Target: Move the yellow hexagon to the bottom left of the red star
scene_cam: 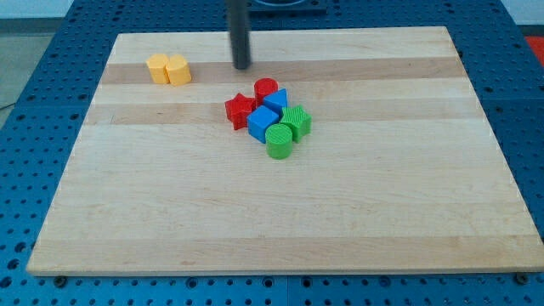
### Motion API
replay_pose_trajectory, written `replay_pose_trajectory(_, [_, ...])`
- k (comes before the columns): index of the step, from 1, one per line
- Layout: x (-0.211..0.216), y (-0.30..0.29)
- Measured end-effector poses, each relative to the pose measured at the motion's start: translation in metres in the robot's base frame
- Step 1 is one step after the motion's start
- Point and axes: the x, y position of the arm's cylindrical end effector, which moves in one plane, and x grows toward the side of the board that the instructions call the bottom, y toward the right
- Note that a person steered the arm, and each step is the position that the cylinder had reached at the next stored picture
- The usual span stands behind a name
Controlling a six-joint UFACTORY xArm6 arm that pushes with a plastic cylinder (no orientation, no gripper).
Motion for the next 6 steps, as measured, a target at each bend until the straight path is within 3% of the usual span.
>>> replay_pose_trajectory(2, [-0.035, -0.139])
replay_pose_trajectory(4, [0.032, -0.149])
replay_pose_trajectory(5, [0.046, -0.140])
replay_pose_trajectory(6, [0.005, -0.142])
